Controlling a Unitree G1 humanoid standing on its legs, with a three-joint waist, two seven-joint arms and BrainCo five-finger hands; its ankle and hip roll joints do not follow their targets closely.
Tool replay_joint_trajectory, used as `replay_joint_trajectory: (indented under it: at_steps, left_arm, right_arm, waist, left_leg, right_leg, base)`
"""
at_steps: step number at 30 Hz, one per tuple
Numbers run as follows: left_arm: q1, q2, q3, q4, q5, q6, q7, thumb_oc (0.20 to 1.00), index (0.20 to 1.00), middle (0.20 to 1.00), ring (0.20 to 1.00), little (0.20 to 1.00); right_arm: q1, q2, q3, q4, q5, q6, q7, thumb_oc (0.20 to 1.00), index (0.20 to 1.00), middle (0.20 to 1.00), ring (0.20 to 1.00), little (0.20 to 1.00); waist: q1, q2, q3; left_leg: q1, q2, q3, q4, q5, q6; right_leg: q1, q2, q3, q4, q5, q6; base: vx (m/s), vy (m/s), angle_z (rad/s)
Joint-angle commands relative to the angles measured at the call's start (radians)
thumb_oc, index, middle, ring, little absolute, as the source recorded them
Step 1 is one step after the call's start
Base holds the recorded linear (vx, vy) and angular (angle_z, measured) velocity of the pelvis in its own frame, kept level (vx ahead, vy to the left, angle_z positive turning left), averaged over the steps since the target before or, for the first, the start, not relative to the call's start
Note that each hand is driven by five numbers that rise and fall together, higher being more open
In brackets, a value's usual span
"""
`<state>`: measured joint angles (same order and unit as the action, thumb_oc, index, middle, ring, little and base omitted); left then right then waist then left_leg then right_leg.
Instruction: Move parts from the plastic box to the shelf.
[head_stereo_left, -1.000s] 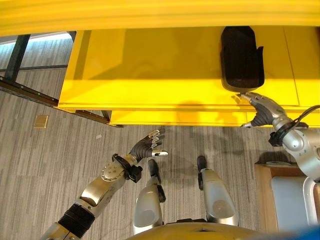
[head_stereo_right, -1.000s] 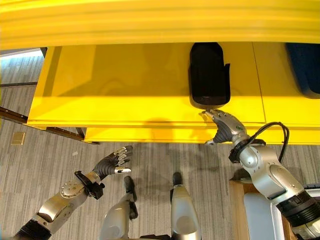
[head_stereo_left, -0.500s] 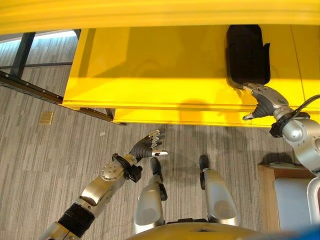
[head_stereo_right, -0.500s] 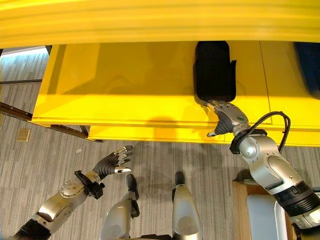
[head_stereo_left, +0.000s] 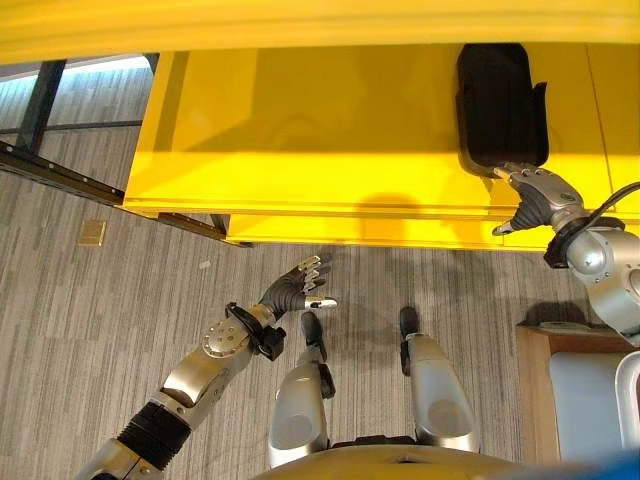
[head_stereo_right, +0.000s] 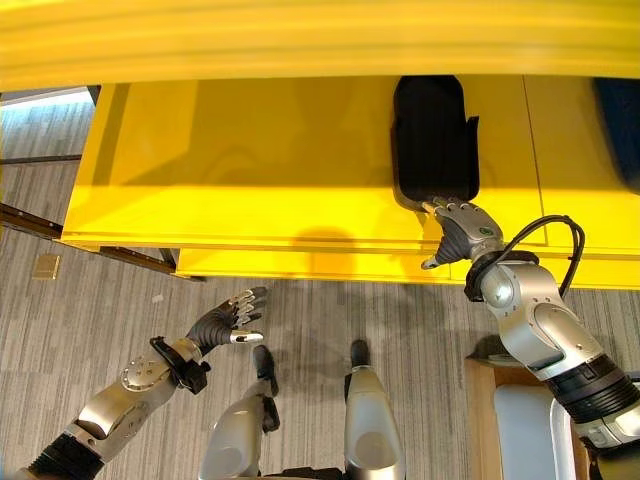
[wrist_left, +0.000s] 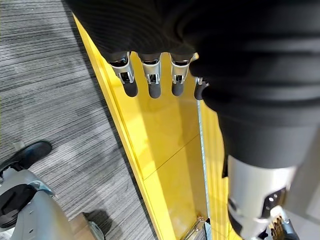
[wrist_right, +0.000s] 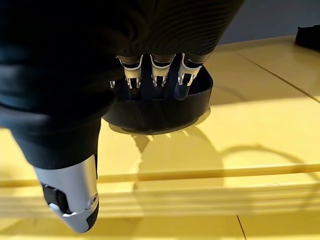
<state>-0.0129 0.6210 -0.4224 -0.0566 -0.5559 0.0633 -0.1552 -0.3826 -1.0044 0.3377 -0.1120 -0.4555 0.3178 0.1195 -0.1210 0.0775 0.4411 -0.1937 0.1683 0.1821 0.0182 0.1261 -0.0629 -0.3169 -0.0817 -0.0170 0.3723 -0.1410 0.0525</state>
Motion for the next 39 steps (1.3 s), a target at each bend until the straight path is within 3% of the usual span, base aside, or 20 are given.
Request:
replay_joint_trajectory:
  at_steps: [1,39]
  left_arm:
    - [0.029,0.046,0.012,-0.062,0.020,-0.020,-0.026,1.000,1.000,1.000,1.000,1.000]
    - [0.007,0.014,0.003,-0.031,0.024,-0.029,-0.029,1.000,1.000,1.000,1.000,1.000]
  right_arm:
    - [-0.064,0.040,0.007,0.013,-0.010,0.018,-0.040,1.000,1.000,1.000,1.000,1.000]
    - [-0.226,0.094,-0.038,0.146,-0.023,0.027,-0.145,1.000,1.000,1.000,1.000,1.000]
  waist:
    - [-0.011,-0.040,-0.014]
    - [-0.013,-0.003,0.003]
  left_leg:
    - [0.014,0.006,0.045,0.132,-0.160,0.000]
    - [0.008,-0.003,0.045,0.143,-0.165,0.001]
  right_leg:
    - [0.112,-0.012,-0.050,-0.113,-0.013,0.000]
    - [0.078,-0.026,-0.037,-0.087,-0.008,-0.001]
  base:
    - [0.00,0.000,0.00]
    - [0.00,0.000,0.00]
